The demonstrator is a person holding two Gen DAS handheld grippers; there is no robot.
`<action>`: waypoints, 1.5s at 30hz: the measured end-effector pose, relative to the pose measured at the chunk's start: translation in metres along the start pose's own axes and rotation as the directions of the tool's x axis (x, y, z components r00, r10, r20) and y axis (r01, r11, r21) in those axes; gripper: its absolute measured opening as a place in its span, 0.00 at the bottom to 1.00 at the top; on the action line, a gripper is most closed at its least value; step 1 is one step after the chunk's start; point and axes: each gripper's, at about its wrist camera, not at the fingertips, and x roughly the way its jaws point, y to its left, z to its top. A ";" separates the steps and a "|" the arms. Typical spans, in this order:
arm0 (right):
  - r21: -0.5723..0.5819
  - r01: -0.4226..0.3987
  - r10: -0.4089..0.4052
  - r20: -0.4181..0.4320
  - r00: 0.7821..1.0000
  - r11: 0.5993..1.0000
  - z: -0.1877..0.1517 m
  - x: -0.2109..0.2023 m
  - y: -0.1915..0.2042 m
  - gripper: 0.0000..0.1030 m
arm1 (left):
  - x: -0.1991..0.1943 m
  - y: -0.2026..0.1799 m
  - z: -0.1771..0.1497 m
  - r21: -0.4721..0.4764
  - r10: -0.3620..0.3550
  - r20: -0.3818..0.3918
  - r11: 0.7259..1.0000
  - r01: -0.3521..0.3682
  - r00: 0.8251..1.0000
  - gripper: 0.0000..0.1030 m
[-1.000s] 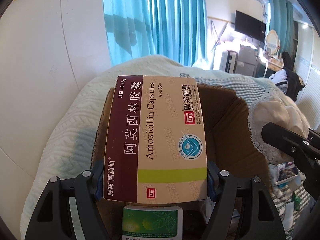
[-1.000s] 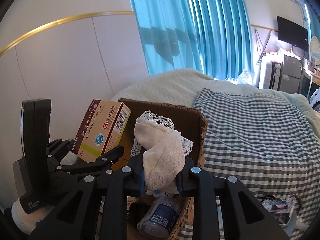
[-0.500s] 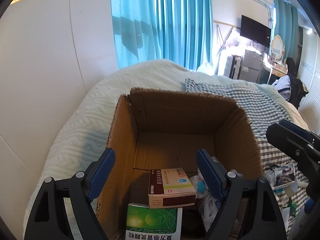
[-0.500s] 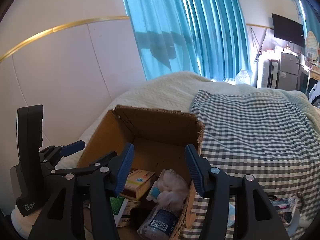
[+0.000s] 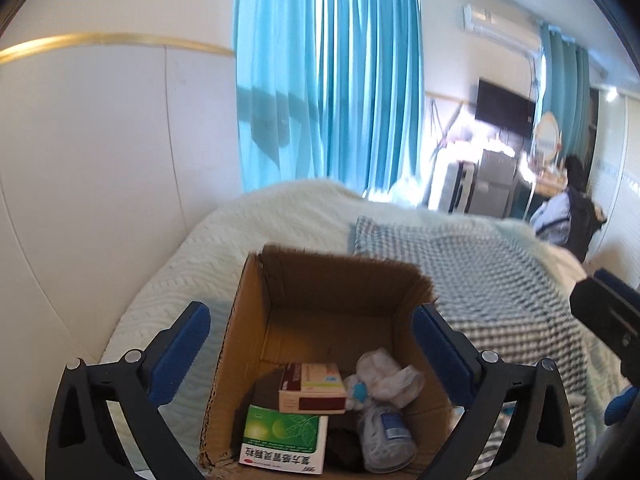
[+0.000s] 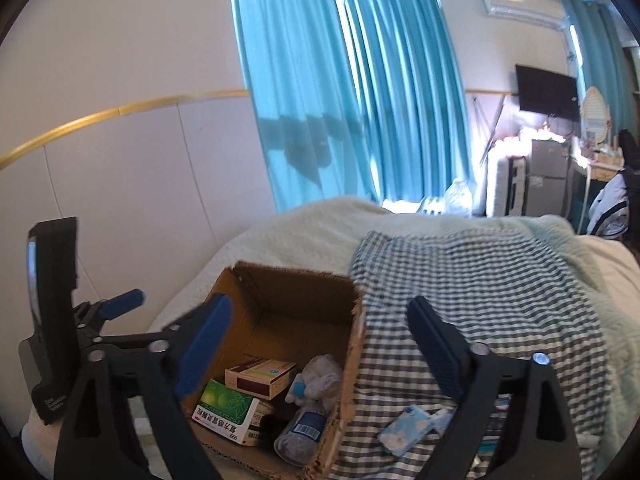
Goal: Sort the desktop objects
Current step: 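Move both grippers back over the pile of items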
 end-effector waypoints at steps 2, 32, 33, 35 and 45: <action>0.005 0.006 -0.006 0.018 1.000 1.000 0.004 -0.012 -0.003 0.95 | -0.008 -0.002 0.003 -0.008 0.002 0.014 1.000 -0.002 1.000 1.00; 0.022 0.211 -0.212 0.155 0.965 0.977 -0.018 -0.175 -0.116 1.00 | -0.085 -0.136 -0.019 0.090 -0.010 0.177 0.996 -0.006 0.984 1.00; 0.019 0.223 -0.224 0.149 0.963 0.975 -0.022 -0.181 -0.122 1.00 | -0.087 -0.142 -0.022 0.099 -0.004 0.192 0.995 -0.015 0.981 1.00; 0.016 0.246 -0.245 0.140 0.959 0.969 -0.029 -0.189 -0.135 1.00 | -0.087 -0.151 -0.027 0.103 -0.014 0.201 0.995 -0.007 0.979 1.00; 0.076 0.313 -0.319 0.090 0.944 0.947 -0.053 -0.199 -0.195 1.00 | -0.071 -0.195 -0.051 0.167 -0.095 0.145 0.983 0.070 0.985 1.00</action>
